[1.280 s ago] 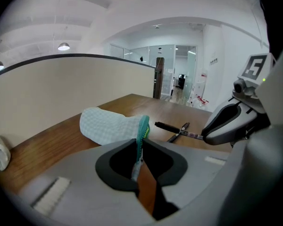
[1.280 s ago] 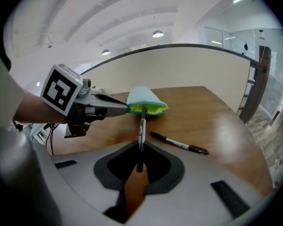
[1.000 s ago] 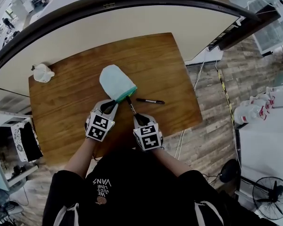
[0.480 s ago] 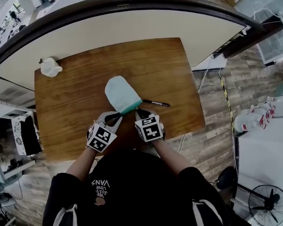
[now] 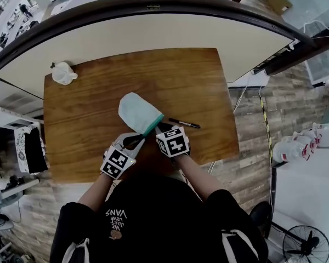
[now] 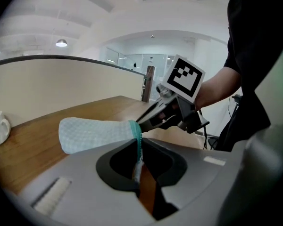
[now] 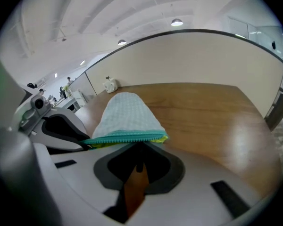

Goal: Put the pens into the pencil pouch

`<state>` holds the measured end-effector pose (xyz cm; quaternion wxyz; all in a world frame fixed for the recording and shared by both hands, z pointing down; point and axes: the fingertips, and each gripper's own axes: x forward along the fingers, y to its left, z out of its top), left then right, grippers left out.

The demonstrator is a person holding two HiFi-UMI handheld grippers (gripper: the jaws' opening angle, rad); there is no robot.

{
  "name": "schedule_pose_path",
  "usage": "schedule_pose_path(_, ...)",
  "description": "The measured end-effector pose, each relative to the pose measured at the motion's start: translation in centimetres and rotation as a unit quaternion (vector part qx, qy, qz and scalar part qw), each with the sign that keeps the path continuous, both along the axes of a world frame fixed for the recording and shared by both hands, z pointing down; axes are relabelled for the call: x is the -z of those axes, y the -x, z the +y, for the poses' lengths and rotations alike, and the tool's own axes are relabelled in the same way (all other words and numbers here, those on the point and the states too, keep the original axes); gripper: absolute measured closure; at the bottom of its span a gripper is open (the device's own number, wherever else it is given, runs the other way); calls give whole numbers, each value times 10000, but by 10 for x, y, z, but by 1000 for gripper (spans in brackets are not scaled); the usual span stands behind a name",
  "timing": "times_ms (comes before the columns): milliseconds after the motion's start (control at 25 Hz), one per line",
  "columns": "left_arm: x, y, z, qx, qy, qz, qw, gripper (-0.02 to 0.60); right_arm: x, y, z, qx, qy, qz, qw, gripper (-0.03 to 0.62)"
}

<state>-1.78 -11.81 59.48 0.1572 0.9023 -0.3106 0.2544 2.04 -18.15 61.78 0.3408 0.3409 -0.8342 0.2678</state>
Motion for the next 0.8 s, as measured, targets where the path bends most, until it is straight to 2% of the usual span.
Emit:
schedule_pose_path(280, 0, 2, -8, 347, 147, 211, 9991, 538, -2, 9, -7, 90, 98, -487, 9987, 546)
schedule_pose_path(440, -3, 4, -14, 541, 247, 321, 9977, 538, 4, -6, -5, 62, 25, -652, 9978, 499)
schedule_pose_path(560, -6, 5, -19, 641, 305, 350, 9969, 538, 2, -37, -9, -116, -114, -484, 9987, 497)
schedule_pose_path(800, -4, 5, -31, 787, 316, 406, 9956, 540, -15, -117, -14, -439, -358, 328, 9979, 497)
